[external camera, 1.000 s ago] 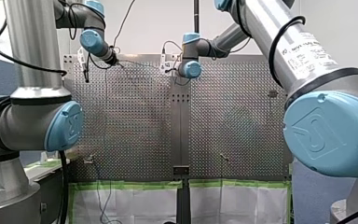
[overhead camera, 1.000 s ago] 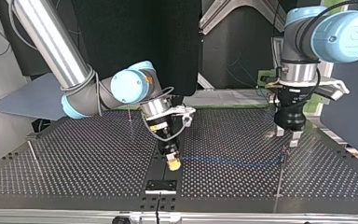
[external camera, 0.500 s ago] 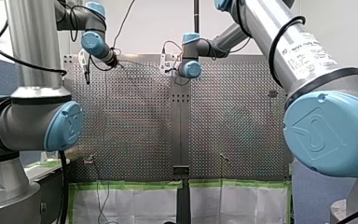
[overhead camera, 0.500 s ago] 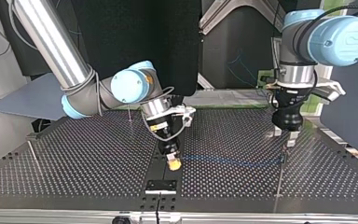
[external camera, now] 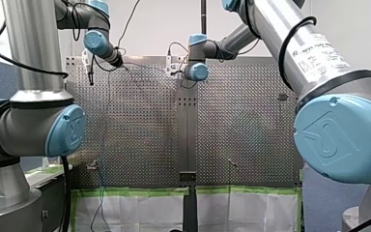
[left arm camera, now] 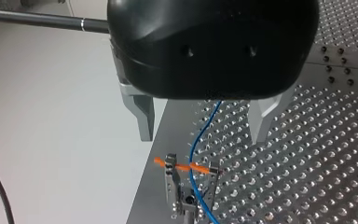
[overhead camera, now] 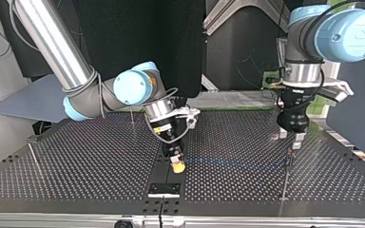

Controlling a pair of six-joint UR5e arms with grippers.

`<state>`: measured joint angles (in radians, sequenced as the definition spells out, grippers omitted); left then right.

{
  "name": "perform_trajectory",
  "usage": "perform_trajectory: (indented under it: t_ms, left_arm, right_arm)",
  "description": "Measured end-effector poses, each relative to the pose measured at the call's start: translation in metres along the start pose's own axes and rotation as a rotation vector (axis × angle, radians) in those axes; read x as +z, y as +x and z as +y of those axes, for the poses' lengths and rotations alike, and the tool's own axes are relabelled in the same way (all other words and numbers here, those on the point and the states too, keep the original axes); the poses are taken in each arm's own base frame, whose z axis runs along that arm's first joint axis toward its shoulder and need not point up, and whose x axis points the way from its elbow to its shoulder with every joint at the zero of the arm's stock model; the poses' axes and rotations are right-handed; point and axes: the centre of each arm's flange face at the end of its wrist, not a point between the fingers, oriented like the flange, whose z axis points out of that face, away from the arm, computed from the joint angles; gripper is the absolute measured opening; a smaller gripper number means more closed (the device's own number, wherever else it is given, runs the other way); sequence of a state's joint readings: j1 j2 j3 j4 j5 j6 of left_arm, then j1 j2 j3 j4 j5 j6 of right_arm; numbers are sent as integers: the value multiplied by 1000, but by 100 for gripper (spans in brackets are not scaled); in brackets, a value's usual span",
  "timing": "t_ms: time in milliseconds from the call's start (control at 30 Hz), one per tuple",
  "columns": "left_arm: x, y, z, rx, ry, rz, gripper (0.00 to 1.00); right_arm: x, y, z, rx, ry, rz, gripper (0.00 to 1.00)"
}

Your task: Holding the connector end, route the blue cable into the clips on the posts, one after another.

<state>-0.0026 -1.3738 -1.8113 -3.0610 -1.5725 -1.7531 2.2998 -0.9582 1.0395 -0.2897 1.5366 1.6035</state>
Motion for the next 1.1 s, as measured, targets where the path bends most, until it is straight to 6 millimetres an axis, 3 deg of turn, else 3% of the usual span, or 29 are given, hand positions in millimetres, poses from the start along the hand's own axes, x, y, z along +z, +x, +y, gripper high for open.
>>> perform_trajectory:
  t_ms: [533, 1100]
  left_arm:
    - [-2, 3, -34, 56, 164, -23, 99]
    - [27, 12, -66, 6, 209, -39, 99]
  right_arm:
    - [-1, 0, -6, -3, 7, 2, 0]
    - [1, 8, -17, 1, 31, 18, 0]
